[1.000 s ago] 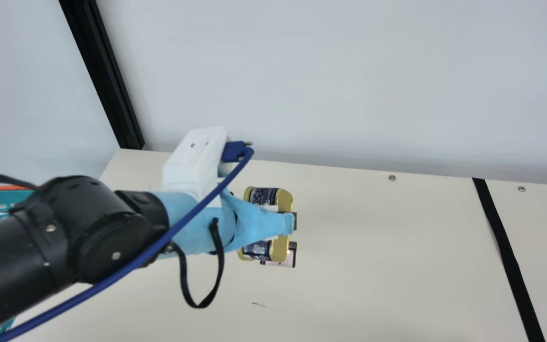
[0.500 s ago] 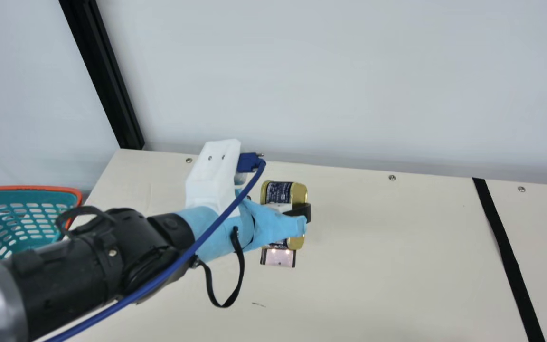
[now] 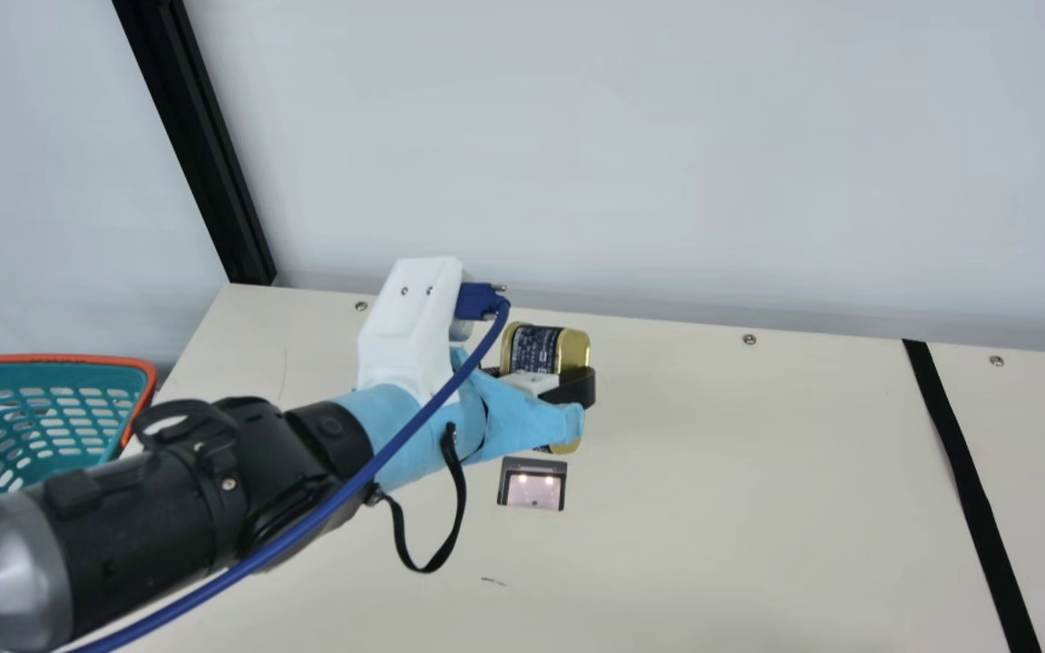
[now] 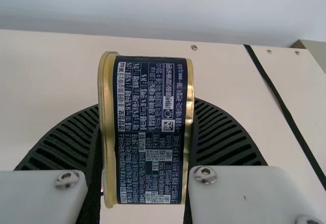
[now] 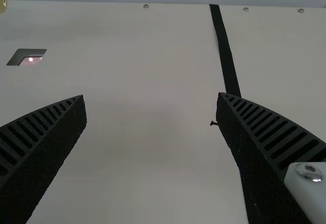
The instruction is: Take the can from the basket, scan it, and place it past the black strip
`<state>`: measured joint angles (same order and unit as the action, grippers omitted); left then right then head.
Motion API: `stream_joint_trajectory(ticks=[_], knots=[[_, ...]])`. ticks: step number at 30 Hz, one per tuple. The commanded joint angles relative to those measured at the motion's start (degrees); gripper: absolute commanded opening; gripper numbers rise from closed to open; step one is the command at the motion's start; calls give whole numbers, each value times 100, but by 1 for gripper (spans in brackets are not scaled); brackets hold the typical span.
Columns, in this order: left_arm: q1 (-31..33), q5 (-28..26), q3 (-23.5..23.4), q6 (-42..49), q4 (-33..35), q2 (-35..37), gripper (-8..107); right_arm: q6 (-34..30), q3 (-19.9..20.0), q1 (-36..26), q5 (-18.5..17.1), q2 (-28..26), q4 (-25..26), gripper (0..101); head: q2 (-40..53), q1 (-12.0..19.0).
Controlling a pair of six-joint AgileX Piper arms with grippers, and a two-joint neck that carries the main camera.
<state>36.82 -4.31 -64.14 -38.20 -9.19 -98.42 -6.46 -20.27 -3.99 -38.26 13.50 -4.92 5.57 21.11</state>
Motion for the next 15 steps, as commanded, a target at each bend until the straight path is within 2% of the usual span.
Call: stream_joint_trajectory(ticks=[1,9,15], knots=[[-55,77,-4,170,53,-16,10,0,0,0,0,0,0,101,-45,159],[-322,775,169,734,270,-172,10,0,0,0,0,0,0,101,-45,159],[-256,1342,362,1447,983,-334,10,0,0,0,0,0,0,101,-45,159]])
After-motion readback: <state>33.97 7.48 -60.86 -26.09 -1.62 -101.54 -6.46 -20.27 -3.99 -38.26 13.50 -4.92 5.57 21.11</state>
